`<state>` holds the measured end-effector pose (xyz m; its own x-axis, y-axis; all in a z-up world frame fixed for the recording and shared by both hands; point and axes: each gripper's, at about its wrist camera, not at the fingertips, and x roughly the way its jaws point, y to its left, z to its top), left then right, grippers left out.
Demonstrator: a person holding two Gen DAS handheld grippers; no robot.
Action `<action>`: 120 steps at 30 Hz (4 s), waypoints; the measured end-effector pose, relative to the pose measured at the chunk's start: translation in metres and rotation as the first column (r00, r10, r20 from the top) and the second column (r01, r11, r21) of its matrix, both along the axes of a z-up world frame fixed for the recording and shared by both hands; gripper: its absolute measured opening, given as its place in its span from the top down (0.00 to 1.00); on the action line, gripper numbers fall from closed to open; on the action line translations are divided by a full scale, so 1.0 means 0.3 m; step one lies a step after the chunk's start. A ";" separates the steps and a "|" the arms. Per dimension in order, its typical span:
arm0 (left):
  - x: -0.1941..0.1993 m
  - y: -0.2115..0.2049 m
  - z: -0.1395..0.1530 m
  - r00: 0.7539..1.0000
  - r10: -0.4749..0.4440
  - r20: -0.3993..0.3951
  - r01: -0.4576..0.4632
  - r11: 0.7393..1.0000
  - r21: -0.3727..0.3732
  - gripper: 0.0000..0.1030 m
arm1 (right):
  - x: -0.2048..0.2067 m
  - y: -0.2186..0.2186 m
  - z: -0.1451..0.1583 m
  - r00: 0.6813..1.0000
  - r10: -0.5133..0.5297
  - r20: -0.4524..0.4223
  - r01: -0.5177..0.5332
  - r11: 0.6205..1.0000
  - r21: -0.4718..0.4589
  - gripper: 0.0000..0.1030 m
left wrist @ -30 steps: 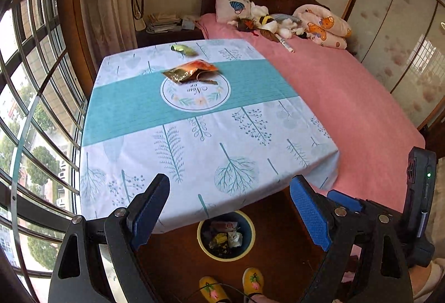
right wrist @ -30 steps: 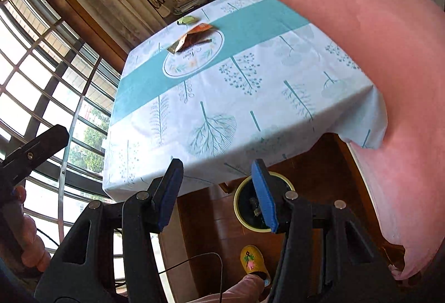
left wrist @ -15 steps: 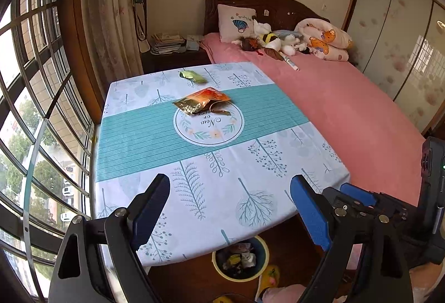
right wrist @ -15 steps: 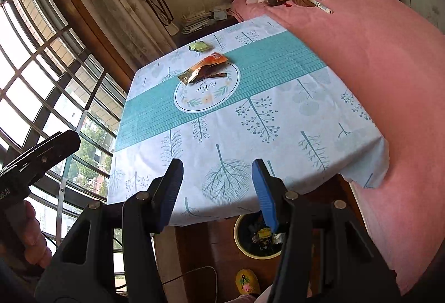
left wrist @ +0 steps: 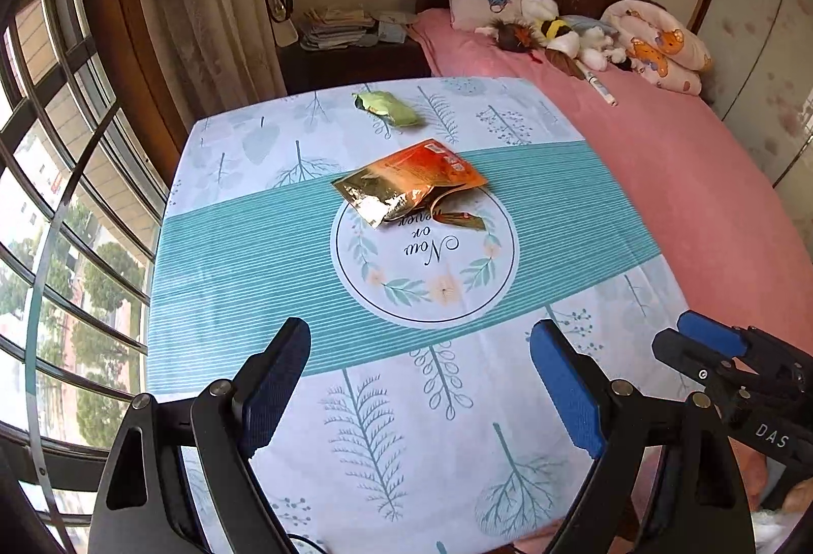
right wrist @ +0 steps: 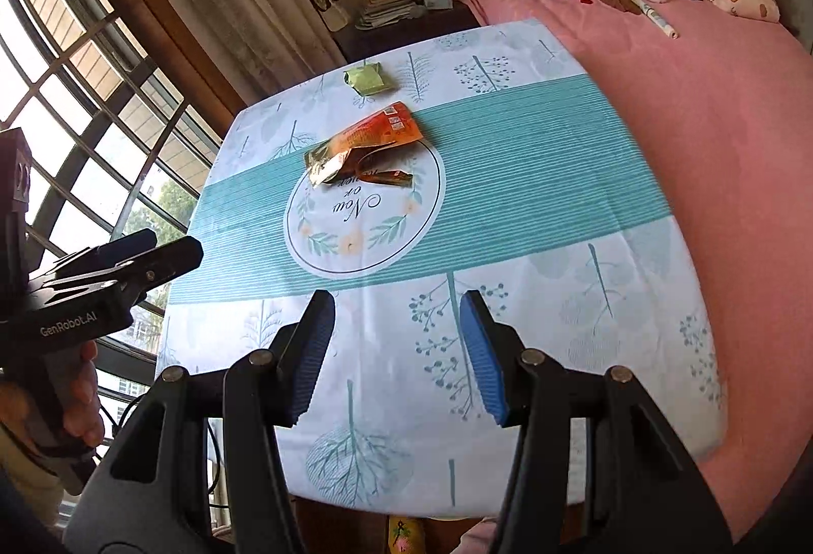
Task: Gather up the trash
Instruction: 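Grasp the orange snack bag with the left tool, then grasp the green packet with the right tool while the left tool holds the orange bag, then carry the orange bag and green packet in both tools over the bin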
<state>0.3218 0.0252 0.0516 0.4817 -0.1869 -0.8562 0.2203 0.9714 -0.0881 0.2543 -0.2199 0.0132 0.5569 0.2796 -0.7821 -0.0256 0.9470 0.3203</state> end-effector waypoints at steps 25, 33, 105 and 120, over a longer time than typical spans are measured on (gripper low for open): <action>0.849 -0.374 -0.560 0.994 -0.063 -0.092 0.090 0.940 0.330 0.16 | 0.886 -0.145 -0.358 0.953 0.296 -0.063 -0.292 0.954 0.067 0.53; 0.920 -0.260 -0.573 0.990 0.029 -0.137 -0.007 0.987 0.160 0.30 | 0.932 -0.105 -0.372 0.939 0.339 -0.054 -0.335 0.939 0.076 0.53; -0.681 0.209 -0.038 0.999 -0.034 0.021 0.036 0.994 -0.102 0.95 | -0.490 0.253 -0.072 0.998 0.058 0.001 -0.058 0.998 0.008 0.84; -1.003 0.128 -0.373 0.971 -0.150 -0.186 0.131 0.986 -0.107 0.95 | -0.884 0.209 -0.393 0.971 -0.026 -0.236 0.020 0.999 -0.026 0.84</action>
